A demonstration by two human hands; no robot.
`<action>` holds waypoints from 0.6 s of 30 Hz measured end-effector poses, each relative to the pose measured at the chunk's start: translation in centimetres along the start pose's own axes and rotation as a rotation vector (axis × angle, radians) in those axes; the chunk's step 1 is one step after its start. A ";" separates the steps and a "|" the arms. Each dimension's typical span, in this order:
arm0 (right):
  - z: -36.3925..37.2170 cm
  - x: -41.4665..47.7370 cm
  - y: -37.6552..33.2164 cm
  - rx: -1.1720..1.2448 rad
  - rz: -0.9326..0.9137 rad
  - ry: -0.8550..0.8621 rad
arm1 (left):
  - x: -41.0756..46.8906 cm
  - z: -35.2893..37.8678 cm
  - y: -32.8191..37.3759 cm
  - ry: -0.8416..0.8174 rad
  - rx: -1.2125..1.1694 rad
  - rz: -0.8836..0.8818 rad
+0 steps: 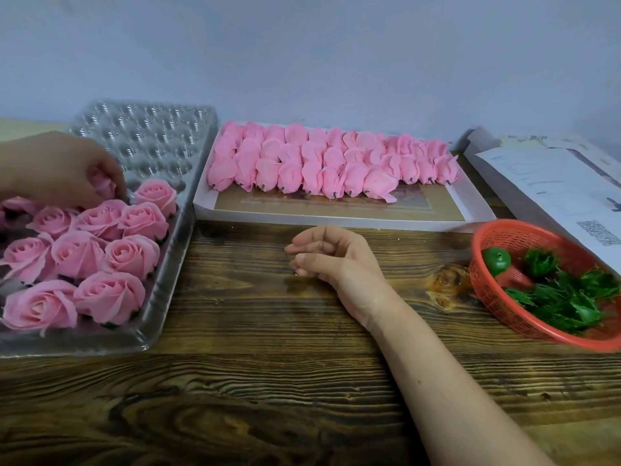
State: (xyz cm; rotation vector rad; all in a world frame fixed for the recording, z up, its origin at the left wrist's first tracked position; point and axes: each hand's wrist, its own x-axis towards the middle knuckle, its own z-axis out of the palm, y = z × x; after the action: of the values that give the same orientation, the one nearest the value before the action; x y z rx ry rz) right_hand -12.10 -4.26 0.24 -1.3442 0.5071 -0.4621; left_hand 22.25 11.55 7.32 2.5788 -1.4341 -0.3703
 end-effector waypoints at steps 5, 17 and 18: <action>0.0 0.0 0.1 -0.025 0.004 -0.003 | 0.3 0.6 0.3 0.108 0.109 0.111; -0.1 -0.1 -0.2 -0.025 0.003 -0.001 | 1.4 1.2 -0.1 0.093 0.231 0.083; -0.1 -0.1 -0.2 -0.024 0.003 0.000 | 1.5 1.3 -0.1 0.105 0.238 0.091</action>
State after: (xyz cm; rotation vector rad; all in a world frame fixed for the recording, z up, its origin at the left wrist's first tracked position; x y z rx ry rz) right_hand -12.25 -4.32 0.40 -1.3664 0.5162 -0.4544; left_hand 22.69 10.33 5.83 2.6528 -1.6394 -0.0523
